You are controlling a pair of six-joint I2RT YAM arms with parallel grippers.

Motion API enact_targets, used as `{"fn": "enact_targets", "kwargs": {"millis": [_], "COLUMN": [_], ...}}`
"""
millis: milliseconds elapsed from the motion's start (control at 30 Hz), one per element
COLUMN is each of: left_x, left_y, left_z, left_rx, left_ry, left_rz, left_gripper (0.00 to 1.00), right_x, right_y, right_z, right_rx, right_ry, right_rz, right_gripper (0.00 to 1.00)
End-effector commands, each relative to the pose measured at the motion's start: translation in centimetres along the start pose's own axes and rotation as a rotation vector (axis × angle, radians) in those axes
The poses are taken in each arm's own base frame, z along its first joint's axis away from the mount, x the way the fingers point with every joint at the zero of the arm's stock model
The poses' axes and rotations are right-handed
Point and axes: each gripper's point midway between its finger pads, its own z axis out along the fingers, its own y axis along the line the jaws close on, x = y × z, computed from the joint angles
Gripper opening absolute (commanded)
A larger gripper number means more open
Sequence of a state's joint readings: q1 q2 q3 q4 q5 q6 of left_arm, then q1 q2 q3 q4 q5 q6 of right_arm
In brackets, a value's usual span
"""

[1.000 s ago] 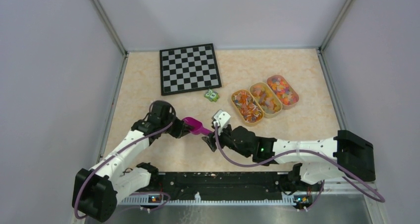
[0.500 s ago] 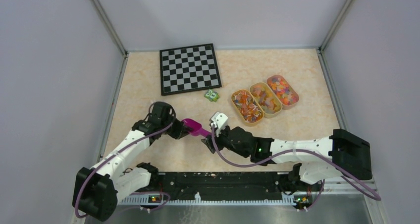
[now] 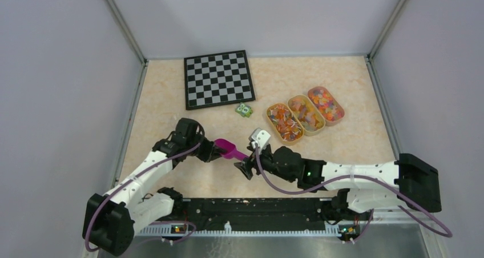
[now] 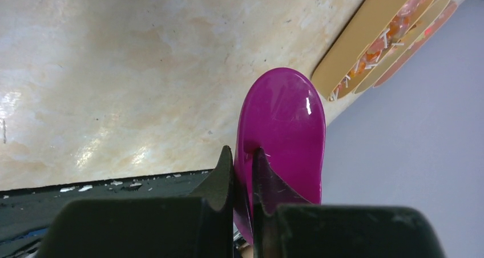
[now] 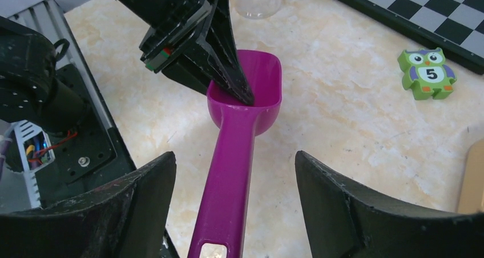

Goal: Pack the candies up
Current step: Adjust the spatula.

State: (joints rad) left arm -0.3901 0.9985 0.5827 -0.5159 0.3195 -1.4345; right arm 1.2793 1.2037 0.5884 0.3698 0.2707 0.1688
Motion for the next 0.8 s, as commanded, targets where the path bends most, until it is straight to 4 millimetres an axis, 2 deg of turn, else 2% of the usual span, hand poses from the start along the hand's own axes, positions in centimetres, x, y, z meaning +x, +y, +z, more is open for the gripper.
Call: {"fn": "enact_targets", "kwargs": {"millis": [0,200,333,467,533,633,700,733,767], "left_x": [1.2,1.5,1.6,1.5,1.4,1.3,1.0,0.8,0.4], "left_y": [-1.7,-1.6,-1.5,-1.8,-2.0,-1.9,-1.8,-1.5,-1.1], "left_z": [-0.9,-0.7,-0.7,-0.9,-1.0,-1.2,-1.3,-1.4,-1.4], "left_rx": [0.072,0.066,0.065,0.083,0.09,0.081,0.072,0.052,0.032], "left_ry": [0.055,0.08,0.083,0.075,0.07,0.054,0.037,0.018,-0.004], "left_rz": [0.005,0.002,-0.005,-0.009,-0.007,-0.006,-0.008,-0.017,-0.024], "left_gripper": [0.0,0.0,0.0,0.0,0.0,0.0,0.0,0.0,0.0], "right_x": [-2.0,-2.5,-2.3,-2.1,-2.3,-2.9,-2.9,-2.9,-3.0], "right_y": [0.1,0.3,0.2,-0.3,-0.7,-0.7,-0.8,-0.9,-0.9], "right_z": [-0.2,0.5,1.4,1.9,1.9,1.9,2.0,2.1,2.1], "right_rx": [-0.01,-0.009,0.01,0.053,0.075,0.078,0.086,0.093,0.094], "right_ry": [-0.06,-0.075,-0.048,-0.03,-0.035,-0.054,-0.058,-0.057,-0.059], "right_rz": [0.029,0.03,0.016,0.011,0.012,0.012,0.011,0.011,0.011], "right_gripper": [0.75,0.73,0.66,0.44,0.3,0.15,0.16,0.26,0.41]}}
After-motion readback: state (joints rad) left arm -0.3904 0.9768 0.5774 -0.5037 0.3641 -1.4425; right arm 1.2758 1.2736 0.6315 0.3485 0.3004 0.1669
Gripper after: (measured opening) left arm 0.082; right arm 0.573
